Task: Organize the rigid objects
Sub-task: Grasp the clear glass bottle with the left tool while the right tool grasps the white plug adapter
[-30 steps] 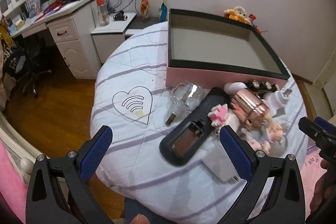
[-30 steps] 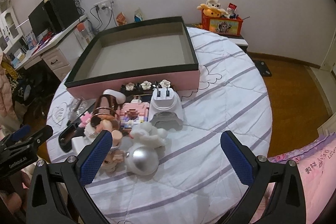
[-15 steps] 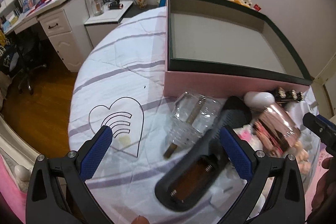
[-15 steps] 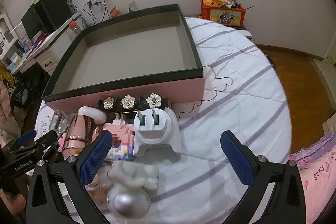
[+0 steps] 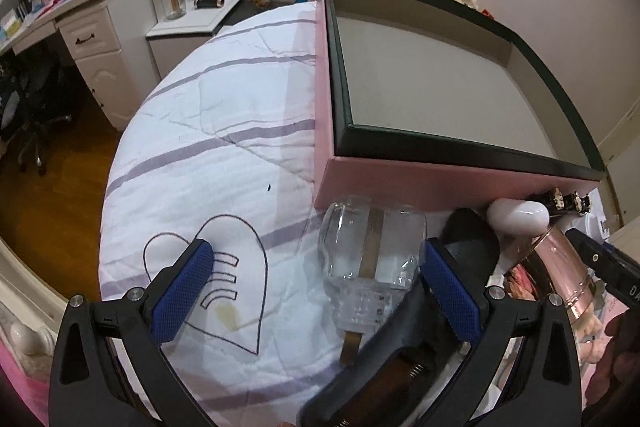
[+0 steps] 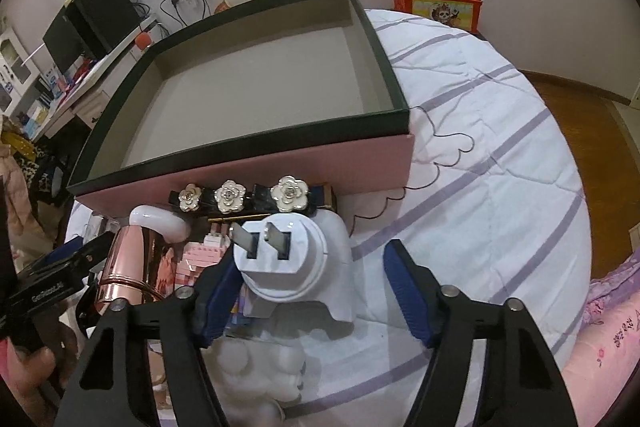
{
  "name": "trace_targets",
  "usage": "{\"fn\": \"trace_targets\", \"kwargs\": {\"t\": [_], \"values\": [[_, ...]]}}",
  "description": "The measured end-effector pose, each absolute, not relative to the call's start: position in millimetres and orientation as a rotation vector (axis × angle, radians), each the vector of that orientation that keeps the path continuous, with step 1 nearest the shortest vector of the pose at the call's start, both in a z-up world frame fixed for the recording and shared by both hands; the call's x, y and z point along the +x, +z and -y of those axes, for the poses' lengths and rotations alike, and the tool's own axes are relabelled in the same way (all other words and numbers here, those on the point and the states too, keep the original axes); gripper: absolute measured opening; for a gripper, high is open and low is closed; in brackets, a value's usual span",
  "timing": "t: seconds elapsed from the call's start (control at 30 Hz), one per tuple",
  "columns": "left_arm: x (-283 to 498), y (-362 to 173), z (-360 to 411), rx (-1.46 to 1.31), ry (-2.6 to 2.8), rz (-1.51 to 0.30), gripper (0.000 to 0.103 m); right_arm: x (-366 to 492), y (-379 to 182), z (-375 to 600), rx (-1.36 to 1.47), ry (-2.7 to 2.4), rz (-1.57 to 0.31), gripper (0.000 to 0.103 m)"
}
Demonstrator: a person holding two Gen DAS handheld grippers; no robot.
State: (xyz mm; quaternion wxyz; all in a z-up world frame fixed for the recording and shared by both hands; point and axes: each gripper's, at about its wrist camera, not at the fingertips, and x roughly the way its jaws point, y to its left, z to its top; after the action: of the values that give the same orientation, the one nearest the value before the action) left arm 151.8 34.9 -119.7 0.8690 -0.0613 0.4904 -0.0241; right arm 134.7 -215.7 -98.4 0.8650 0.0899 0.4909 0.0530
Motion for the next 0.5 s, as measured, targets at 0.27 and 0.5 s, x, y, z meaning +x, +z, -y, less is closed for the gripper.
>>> {"fn": "trace_targets", "kwargs": {"t": [0.27, 0.5], "values": [[147.0, -121.8, -37.9, -0.09, -0.056, -0.992, 0.098, 133.9, -98.9, 214.2, 0.196, 0.115, -1.025, 0.056], [150.4, -122.3, -32.9, -0.024, -0.045, -0.963, 0.089, 140.7, -104.8, 210.3, 0.18, 0.099, -1.026, 0.056]]}}
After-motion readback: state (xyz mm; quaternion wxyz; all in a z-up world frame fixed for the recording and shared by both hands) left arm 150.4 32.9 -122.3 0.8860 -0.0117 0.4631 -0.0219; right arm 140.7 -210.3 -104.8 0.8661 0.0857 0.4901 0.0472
